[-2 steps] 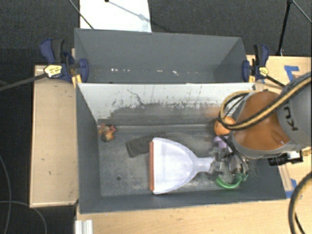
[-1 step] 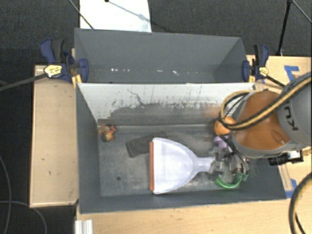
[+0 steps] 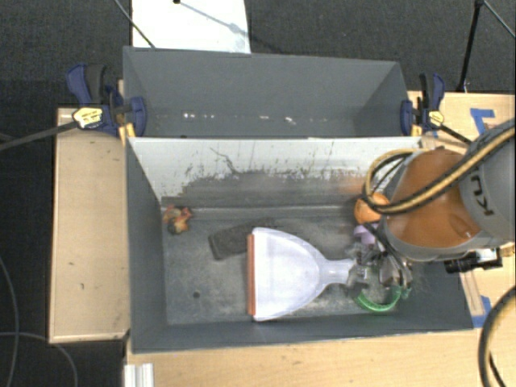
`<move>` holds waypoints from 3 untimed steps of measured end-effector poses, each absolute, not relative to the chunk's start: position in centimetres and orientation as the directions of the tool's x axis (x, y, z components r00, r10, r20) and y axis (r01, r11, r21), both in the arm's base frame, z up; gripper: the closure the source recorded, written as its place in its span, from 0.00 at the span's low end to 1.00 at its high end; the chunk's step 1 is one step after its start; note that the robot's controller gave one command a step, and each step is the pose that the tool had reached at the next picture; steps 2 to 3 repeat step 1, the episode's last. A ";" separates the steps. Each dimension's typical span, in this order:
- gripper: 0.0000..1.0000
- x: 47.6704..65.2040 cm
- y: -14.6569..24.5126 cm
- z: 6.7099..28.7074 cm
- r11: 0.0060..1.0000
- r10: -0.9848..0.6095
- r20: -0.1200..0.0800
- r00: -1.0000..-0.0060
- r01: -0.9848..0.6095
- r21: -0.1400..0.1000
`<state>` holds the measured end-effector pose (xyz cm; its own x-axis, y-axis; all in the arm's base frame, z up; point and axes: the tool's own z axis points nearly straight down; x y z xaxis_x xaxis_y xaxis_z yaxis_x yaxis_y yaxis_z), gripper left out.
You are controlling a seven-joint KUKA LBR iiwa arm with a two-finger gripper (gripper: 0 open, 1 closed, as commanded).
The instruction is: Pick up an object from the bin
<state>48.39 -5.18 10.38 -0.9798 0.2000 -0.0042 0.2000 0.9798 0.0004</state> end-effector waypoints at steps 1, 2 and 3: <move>1.00 48.2 -5.2 11.1 0.980 0.199 0.005 -0.980 0.199 0.000; 1.00 48.2 -5.2 11.1 0.980 0.199 0.005 -0.980 0.199 0.000; 1.00 48.2 -5.2 11.1 0.980 0.199 0.005 -0.980 0.199 0.000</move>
Offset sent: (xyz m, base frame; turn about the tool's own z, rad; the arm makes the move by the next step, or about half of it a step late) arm 0.0000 0.0001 0.0201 0.0000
